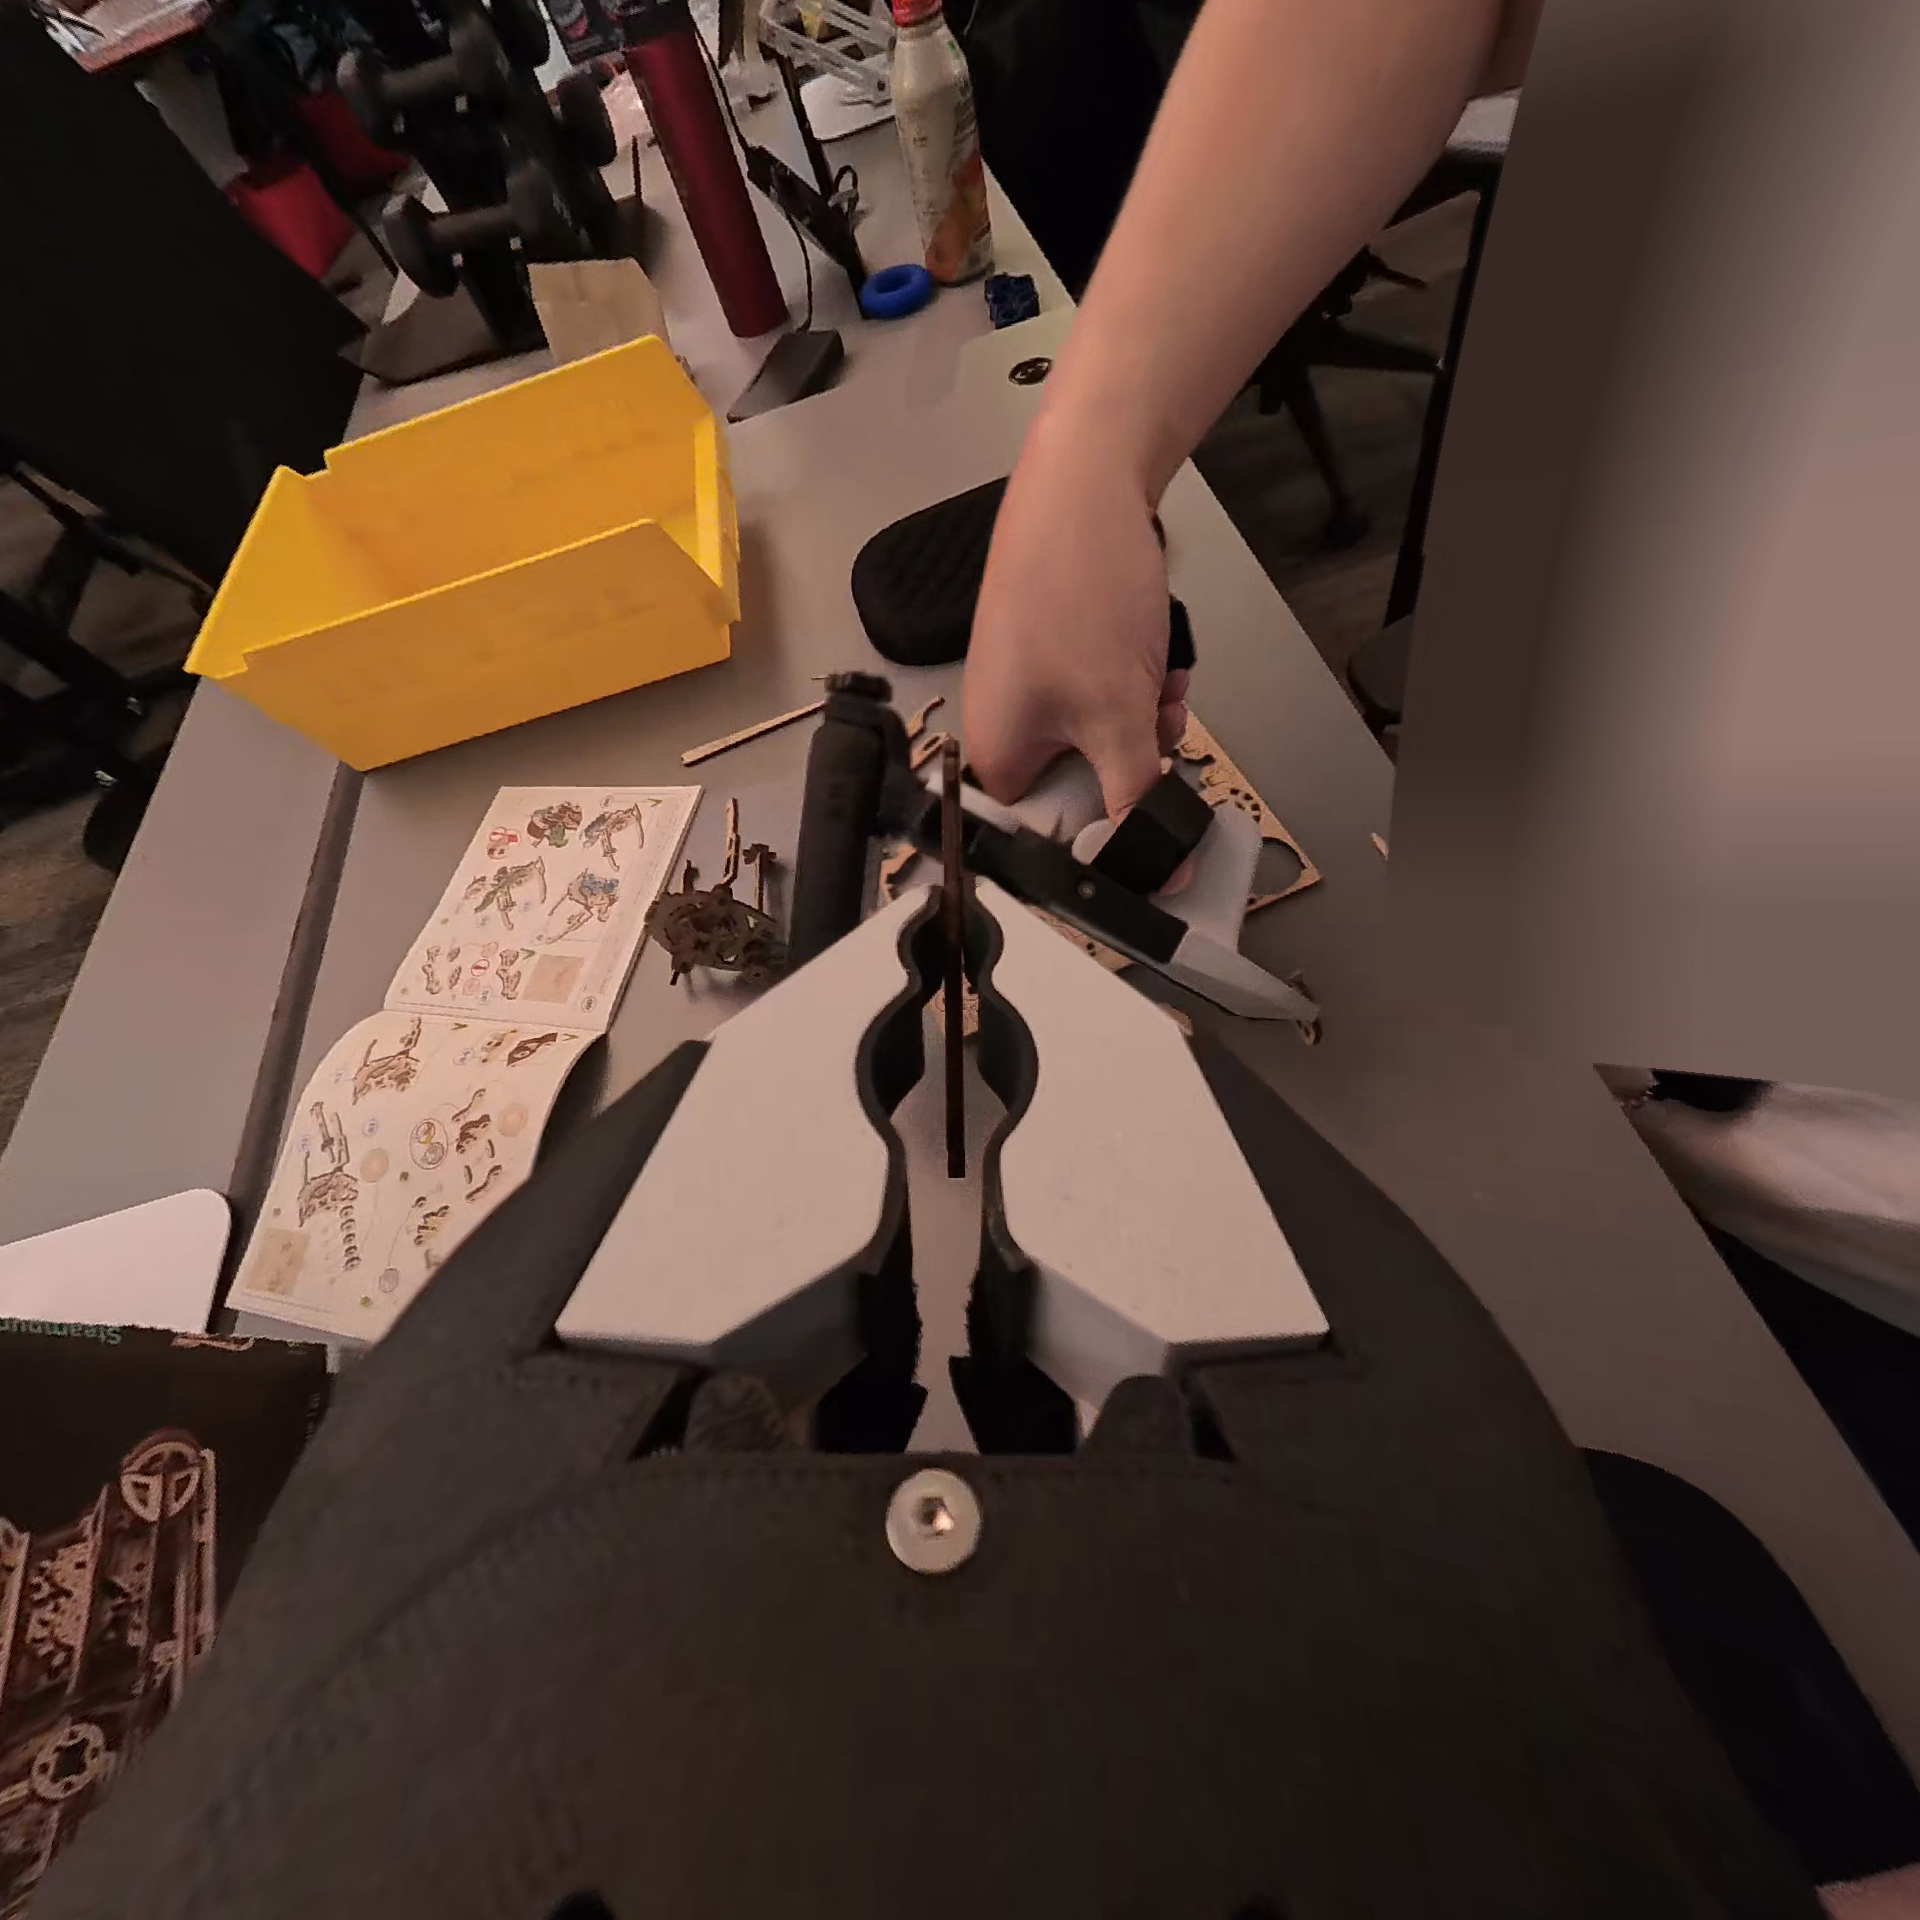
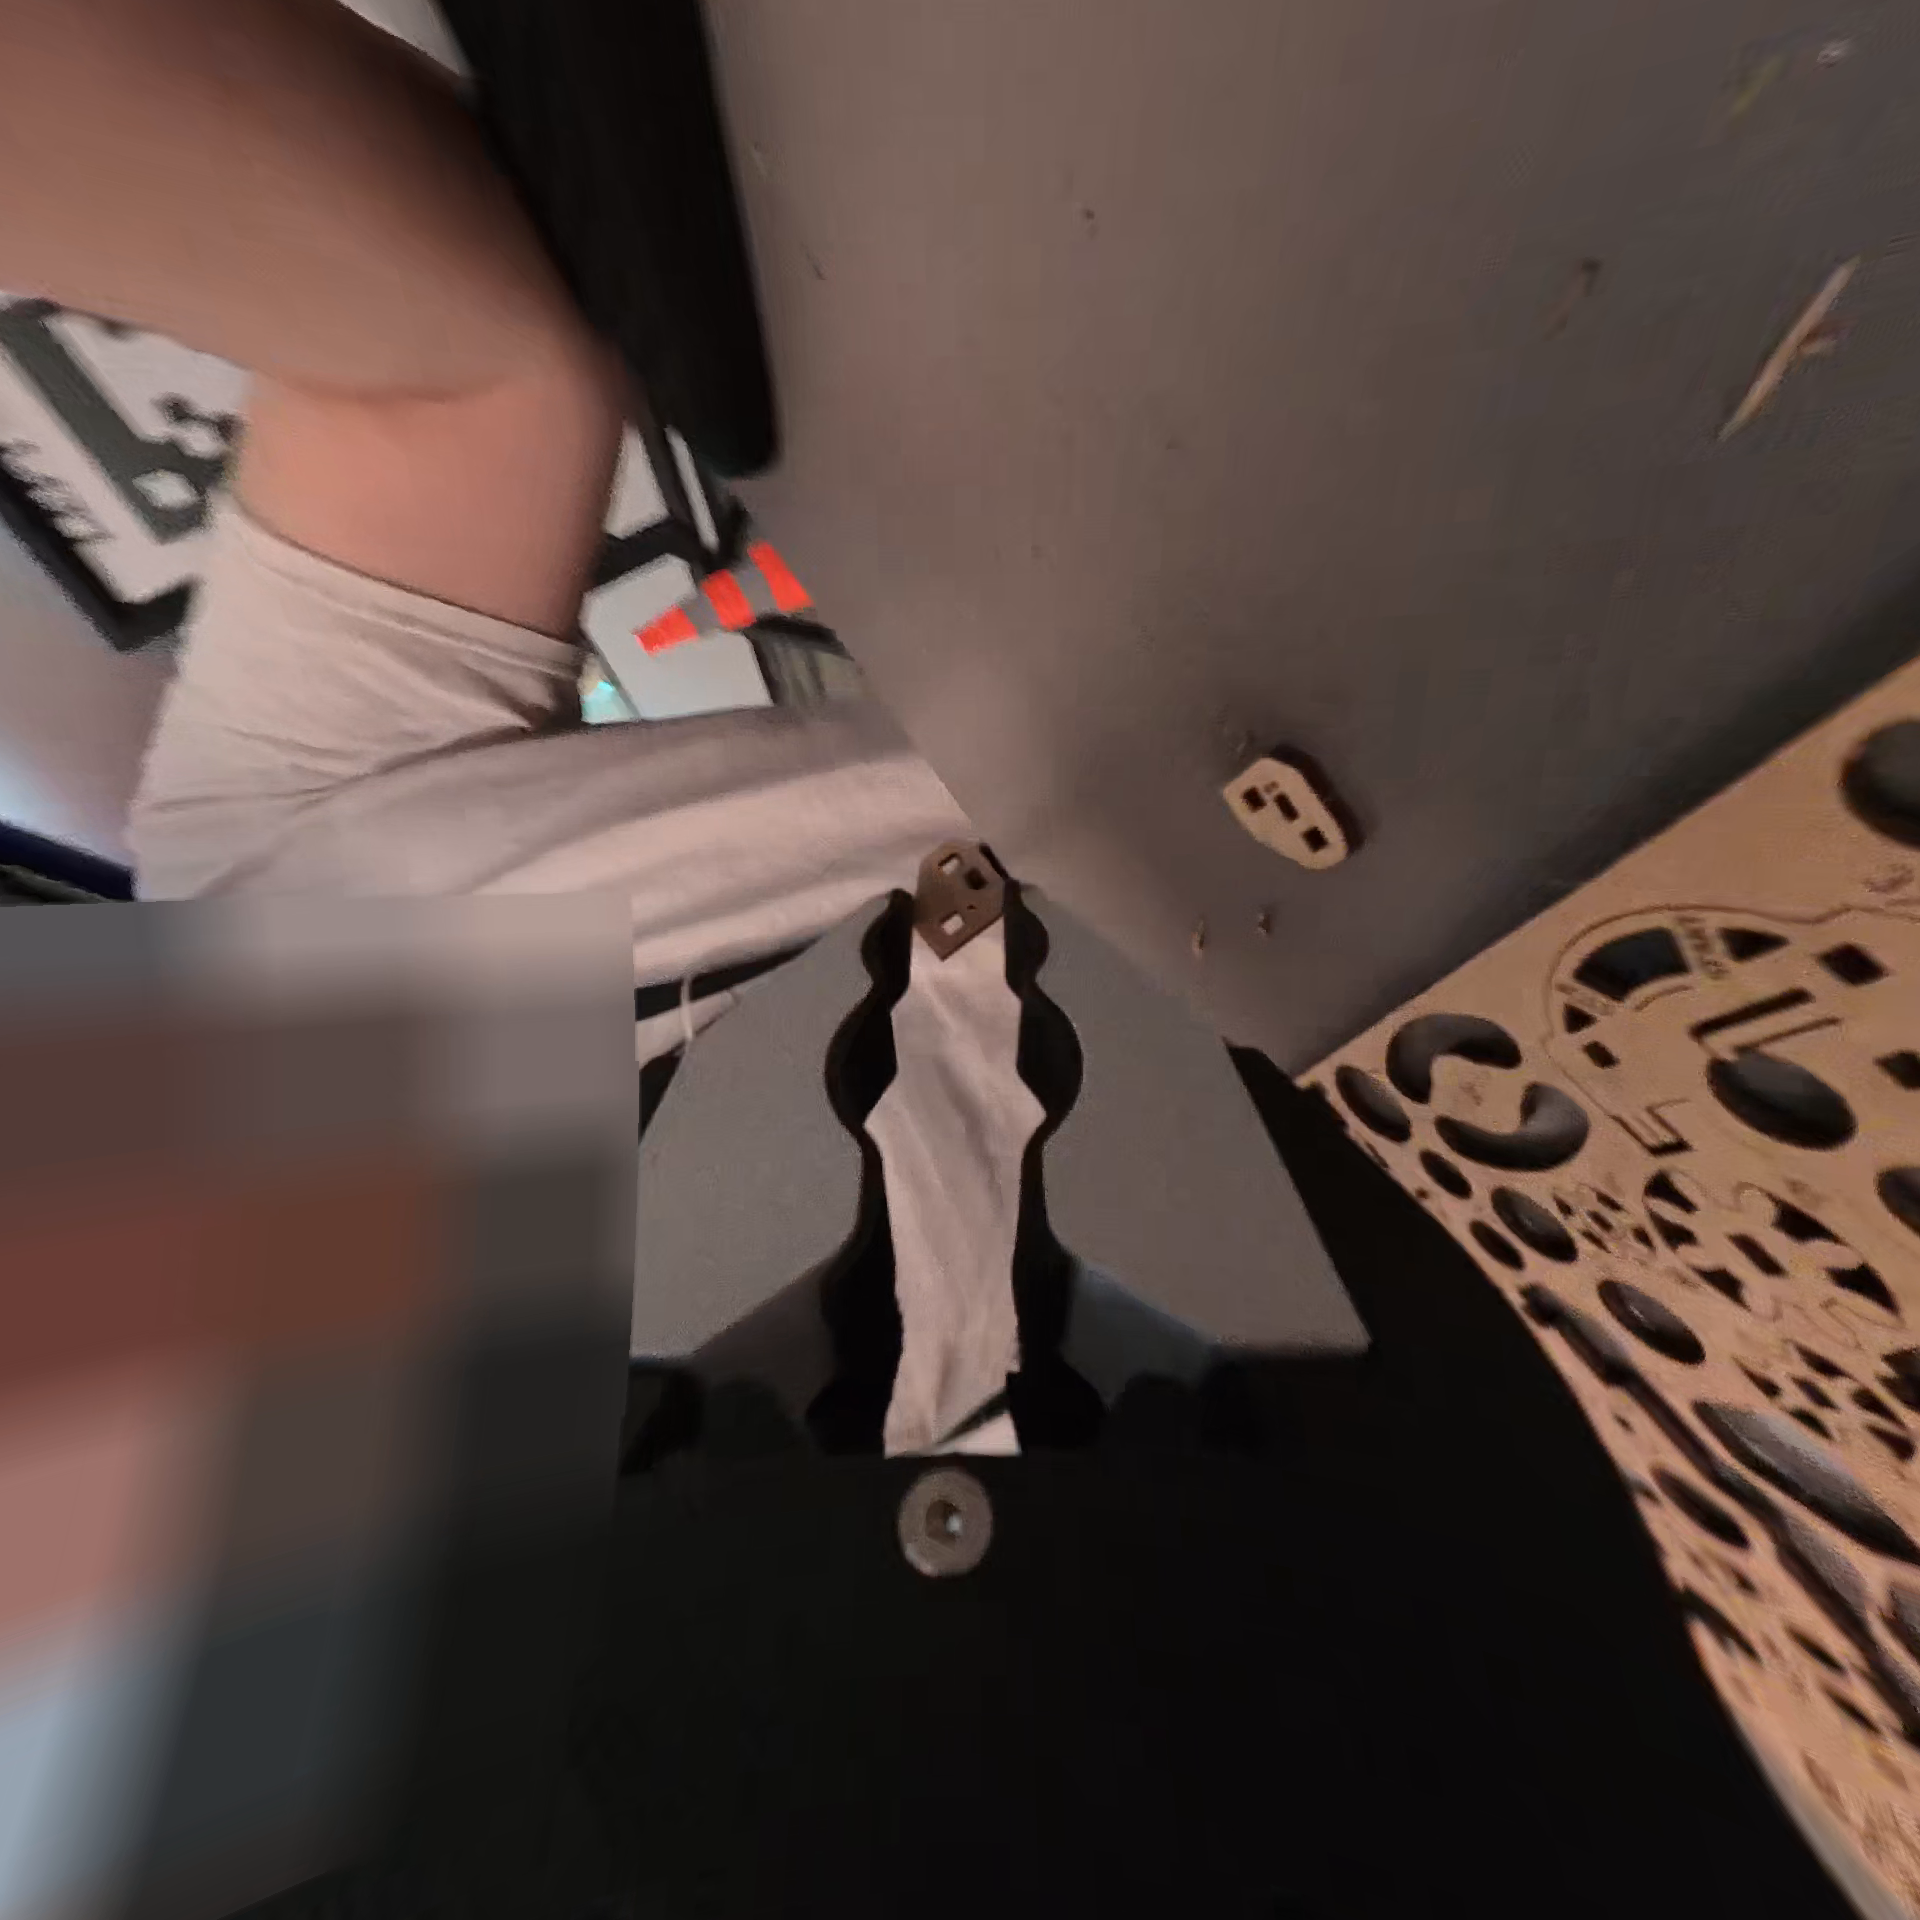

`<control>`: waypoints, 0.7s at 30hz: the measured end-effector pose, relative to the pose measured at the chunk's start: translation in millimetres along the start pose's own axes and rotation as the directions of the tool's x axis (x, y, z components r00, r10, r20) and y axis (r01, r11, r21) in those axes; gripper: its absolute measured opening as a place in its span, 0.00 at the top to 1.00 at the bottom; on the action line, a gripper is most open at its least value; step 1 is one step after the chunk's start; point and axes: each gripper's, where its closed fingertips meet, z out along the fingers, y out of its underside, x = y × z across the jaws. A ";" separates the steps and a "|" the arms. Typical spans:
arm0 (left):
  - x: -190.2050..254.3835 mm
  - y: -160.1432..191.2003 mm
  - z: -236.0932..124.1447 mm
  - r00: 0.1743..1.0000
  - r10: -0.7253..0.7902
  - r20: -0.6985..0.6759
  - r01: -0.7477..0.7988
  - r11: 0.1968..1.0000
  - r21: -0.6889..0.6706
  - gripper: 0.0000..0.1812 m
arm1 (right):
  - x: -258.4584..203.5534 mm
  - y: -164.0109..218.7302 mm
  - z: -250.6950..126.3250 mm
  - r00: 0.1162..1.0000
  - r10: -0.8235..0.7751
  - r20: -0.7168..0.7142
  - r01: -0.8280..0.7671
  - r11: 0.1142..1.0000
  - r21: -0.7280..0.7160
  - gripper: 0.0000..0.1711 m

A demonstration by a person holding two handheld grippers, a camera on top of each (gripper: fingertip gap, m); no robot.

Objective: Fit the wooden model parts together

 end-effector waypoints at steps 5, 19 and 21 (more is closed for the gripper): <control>8.1 -8.0 -6.7 1.000 -0.001 -0.029 0.001 1.000 0.030 1.00 | 14.3 3.9 3.2 0.965 0.077 -0.252 -0.127 0.973 -0.190 0.90; 26.8 -21.7 -29.6 0.996 0.073 -0.055 -0.068 0.994 0.081 1.00 | 31.9 7.5 -1.3 0.821 0.083 -0.565 -0.371 0.830 -0.417 0.90; 26.4 -22.2 -31.2 0.996 0.068 -0.055 -0.063 0.994 0.086 1.00 | 33.6 4.2 -1.0 0.814 0.074 -0.576 -0.366 0.836 -0.410 0.90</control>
